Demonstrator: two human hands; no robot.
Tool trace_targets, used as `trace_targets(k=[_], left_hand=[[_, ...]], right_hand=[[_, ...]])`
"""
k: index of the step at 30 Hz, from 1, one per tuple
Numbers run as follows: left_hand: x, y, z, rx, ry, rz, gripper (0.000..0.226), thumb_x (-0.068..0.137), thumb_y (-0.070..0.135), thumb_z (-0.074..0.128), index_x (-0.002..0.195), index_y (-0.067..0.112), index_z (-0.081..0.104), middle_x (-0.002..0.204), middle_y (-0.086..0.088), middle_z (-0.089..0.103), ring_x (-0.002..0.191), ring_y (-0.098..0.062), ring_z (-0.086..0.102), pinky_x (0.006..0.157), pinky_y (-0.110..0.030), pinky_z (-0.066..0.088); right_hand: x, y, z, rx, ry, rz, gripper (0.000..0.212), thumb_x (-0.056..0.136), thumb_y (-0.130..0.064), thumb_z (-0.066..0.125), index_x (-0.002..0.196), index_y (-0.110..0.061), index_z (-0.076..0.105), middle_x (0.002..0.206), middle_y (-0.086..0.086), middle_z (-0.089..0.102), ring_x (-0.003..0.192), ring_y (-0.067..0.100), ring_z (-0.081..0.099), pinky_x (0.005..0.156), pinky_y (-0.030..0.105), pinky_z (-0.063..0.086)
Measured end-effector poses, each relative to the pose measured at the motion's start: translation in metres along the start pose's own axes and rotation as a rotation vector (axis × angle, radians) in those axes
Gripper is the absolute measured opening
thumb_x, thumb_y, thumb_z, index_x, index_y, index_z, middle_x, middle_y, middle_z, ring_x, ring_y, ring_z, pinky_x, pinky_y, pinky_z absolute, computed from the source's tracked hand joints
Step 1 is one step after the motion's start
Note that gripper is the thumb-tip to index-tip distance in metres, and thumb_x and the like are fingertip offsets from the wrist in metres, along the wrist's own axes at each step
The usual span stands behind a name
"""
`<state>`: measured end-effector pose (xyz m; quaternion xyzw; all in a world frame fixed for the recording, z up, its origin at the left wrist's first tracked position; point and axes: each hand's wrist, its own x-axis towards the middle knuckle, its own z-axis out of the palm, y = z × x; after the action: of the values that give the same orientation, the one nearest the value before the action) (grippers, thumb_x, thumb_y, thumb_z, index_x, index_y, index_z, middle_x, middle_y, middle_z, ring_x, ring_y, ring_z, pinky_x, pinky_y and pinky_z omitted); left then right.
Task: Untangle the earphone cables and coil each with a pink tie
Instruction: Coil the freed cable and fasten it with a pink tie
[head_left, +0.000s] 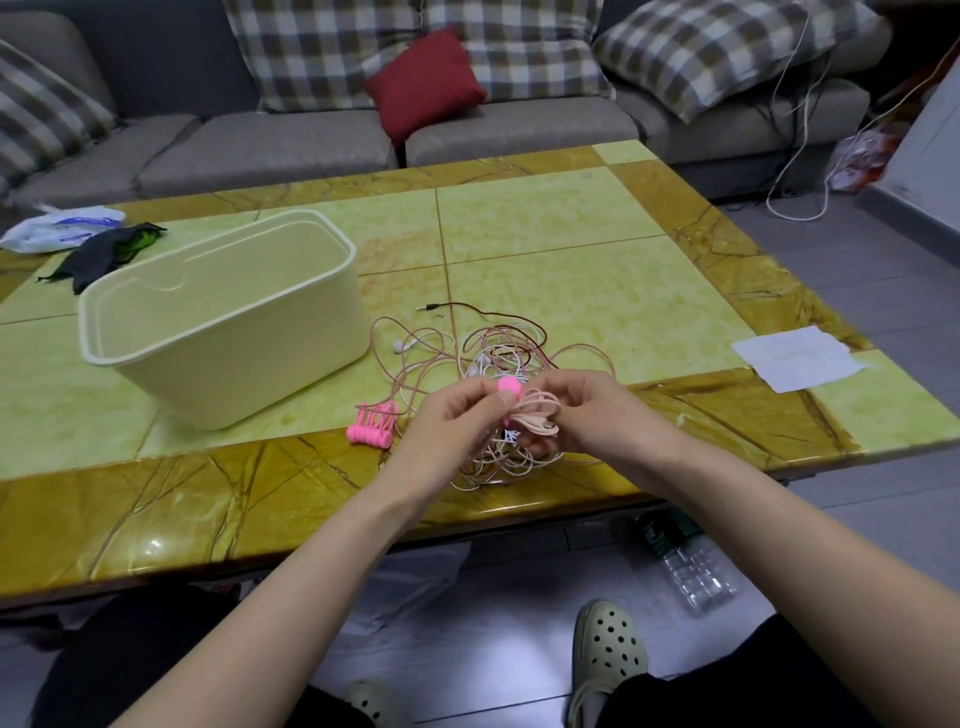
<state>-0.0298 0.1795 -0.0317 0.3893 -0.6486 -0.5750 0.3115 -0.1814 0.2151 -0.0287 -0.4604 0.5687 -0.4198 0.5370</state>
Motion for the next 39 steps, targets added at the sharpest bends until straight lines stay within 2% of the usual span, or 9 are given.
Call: trace_targets(k=[6,9,12,17,22,26,29,34,39], left_hand=[[0.003,0.001,-0.005,0.137,-0.078,0.052,0.011,0.089,0.022,0.061,0.081,0.016,0.066,0.058,0.012,0.055,0.054,-0.004,0.042,0.055,-0.018,0.035],[0.004,0.001,-0.004,0.251,-0.027,0.078,0.007,0.086,0.019,0.066,0.080,0.017,0.066,0.072,0.007,0.064,0.060,-0.003,0.052,0.064,-0.025,0.046],[0.005,-0.003,-0.004,0.367,0.049,0.132,0.013,0.083,0.021,0.069,0.073,0.025,0.063,0.065,0.017,0.061,0.061,-0.002,0.054,0.068,-0.027,0.048],[0.002,-0.010,-0.002,0.458,0.160,0.188,0.018,0.082,0.017,0.070,0.073,0.028,0.059,0.068,0.015,0.057,0.066,0.001,0.051,0.065,-0.015,0.038],[-0.002,-0.013,0.000,0.348,0.240,0.149,0.025,0.082,0.020,0.070,0.085,0.032,0.048,0.076,0.014,0.062,0.076,-0.004,0.056,0.072,-0.021,0.042],[-0.001,-0.014,-0.003,0.401,0.219,0.195,0.008,0.084,0.020,0.068,0.089,0.026,0.064,0.076,0.016,0.064,0.074,0.007,0.057,0.066,-0.008,0.041],[-0.001,-0.016,-0.004,0.405,0.227,0.223,0.005,0.085,0.018,0.067,0.089,0.018,0.069,0.077,0.016,0.065,0.075,0.008,0.057,0.068,-0.008,0.042],[0.000,-0.020,-0.009,0.475,0.229,0.220,0.004,0.084,0.026,0.066,0.084,0.028,0.062,0.080,0.009,0.063,0.083,-0.010,0.059,0.081,-0.034,0.048],[-0.004,-0.027,-0.008,0.512,0.228,0.136,0.012,0.088,0.030,0.060,0.081,0.035,0.052,0.091,-0.001,0.063,0.097,-0.022,0.054,0.095,-0.048,0.038]], right_hand=[[0.001,-0.003,-0.003,0.022,0.028,0.032,0.016,0.091,-0.017,0.059,0.083,-0.010,0.071,0.079,0.011,0.065,0.075,0.021,0.055,0.077,0.037,0.044],[0.000,-0.009,-0.009,0.030,0.005,0.070,0.020,0.091,-0.018,0.059,0.094,-0.001,0.068,0.085,0.014,0.066,0.078,0.020,0.059,0.075,0.029,0.051],[0.000,-0.016,-0.012,-0.006,-0.031,0.076,0.020,0.089,-0.018,0.061,0.099,-0.002,0.068,0.084,0.010,0.068,0.073,0.012,0.062,0.070,0.019,0.054],[-0.001,-0.016,-0.006,-0.089,0.018,0.011,0.025,0.081,-0.010,0.070,0.106,-0.005,0.065,0.082,0.004,0.071,0.063,0.000,0.063,0.059,0.010,0.048],[-0.001,-0.010,0.003,-0.035,0.063,-0.027,0.022,0.083,0.003,0.065,0.102,-0.009,0.064,0.081,0.002,0.070,0.060,-0.002,0.063,0.058,0.011,0.048],[0.000,-0.007,0.009,-0.048,0.113,-0.048,0.024,0.081,0.003,0.068,0.091,-0.018,0.061,0.077,-0.003,0.071,0.061,0.001,0.063,0.063,0.015,0.050],[0.001,-0.004,0.012,-0.066,0.191,-0.057,0.030,0.078,0.000,0.072,0.099,-0.016,0.057,0.078,-0.004,0.069,0.064,0.008,0.065,0.069,0.023,0.052],[0.000,-0.005,0.012,-0.087,0.224,-0.067,0.030,0.077,0.000,0.072,0.097,-0.018,0.058,0.076,-0.004,0.066,0.062,0.009,0.062,0.064,0.018,0.051],[-0.005,-0.005,0.007,-0.151,0.211,-0.083,0.028,0.078,0.000,0.072,0.087,-0.023,0.060,0.077,-0.002,0.066,0.066,0.013,0.061,0.063,0.017,0.049]])
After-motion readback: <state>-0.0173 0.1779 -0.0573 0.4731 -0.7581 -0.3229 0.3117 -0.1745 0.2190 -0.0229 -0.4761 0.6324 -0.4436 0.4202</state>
